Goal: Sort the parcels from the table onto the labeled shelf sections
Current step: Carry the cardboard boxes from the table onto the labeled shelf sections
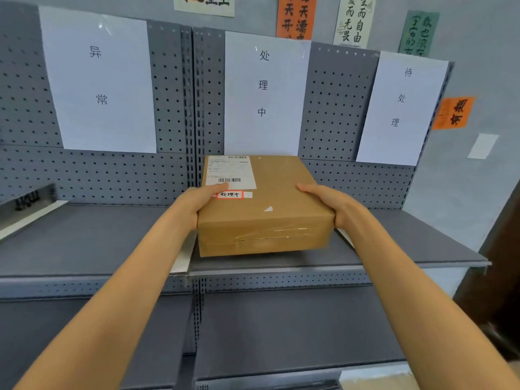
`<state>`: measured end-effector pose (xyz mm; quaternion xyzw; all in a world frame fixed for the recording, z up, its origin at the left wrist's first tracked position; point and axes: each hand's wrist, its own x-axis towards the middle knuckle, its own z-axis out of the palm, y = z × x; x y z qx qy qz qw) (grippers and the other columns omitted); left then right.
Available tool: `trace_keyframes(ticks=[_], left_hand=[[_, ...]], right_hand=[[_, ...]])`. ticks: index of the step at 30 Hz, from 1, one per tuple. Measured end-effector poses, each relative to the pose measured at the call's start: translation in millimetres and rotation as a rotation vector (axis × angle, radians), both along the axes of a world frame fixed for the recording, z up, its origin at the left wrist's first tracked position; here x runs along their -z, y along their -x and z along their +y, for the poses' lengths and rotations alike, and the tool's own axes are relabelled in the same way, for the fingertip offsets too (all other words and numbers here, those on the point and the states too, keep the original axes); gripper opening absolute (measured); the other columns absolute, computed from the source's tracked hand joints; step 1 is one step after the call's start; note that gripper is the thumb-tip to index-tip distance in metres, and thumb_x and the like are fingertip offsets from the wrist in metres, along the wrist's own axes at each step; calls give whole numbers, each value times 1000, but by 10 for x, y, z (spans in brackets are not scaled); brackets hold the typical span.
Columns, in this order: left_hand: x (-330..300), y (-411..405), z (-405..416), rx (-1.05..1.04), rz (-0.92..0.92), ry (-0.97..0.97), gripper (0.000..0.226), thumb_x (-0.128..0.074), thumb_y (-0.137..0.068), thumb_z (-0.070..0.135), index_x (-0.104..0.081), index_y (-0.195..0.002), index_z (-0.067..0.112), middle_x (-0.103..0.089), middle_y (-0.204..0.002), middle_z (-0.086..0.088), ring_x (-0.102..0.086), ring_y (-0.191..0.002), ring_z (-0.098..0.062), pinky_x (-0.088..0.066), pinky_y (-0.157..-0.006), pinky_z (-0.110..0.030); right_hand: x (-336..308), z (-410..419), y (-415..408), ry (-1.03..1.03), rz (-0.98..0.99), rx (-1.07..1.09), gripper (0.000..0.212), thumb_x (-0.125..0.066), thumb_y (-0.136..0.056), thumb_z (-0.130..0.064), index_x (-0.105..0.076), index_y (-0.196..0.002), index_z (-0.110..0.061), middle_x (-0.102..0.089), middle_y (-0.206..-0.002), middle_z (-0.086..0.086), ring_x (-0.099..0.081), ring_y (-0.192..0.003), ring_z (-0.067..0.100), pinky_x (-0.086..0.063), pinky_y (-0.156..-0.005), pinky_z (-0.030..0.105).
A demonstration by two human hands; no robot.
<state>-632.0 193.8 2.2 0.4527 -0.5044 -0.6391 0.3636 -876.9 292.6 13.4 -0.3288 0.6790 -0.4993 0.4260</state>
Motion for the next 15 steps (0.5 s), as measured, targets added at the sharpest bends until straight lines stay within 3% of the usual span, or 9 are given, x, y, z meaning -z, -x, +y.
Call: trace_keyframes(ticks=[3,7,10,14,15], left_hand=[[93,73,-73,-28,-24,-17,46,-76,-82,24,-60,-121,9,-69,-92,-9,-66,-74,-19,-53,-58,-32],[159,173,-104,-68,-12,-32,64,-78,-80,23,-50,-136,12,-70,-98,-10,-66,-74,-20,-53,-51,-31],[240,243,-195,-89,9,-48,81,-81,-76,20,-39,-145,20,-71,-109,-12,-70,-78,-21,-56,-48,-31],[259,318,-227,-62,6,-77,29,-75,-83,18,-61,-108,19,-70,-95,-10,-66,-75,-20,-55,-64,-36],[262,315,-248,-52,-7,-80,27,-74,-83,19,-62,-107,19,-70,-95,-10,-66,-75,-20,-55,-64,-35]], right_hand=[[88,-80,74,-18,-21,-34,33,-71,-84,-40,-61,-104,-16,-67,-98,7,-64,-85,22,-53,-71,36],[177,-178,196,-41,-37,-37,46,-74,-81,-40,-59,-115,-14,-67,-102,8,-64,-88,24,-53,-73,36],[232,-252,288,-52,-58,-36,51,-75,-80,-40,-58,-121,-14,-67,-111,10,-64,-99,26,-53,-85,40],[286,-338,334,-70,-58,-32,54,-75,-80,-41,-57,-124,-15,-66,-115,10,-63,-104,27,-53,-87,40],[299,-358,332,-71,-60,-26,54,-75,-80,-41,-57,-124,-15,-66,-114,10,-64,-102,26,-53,-84,39]])
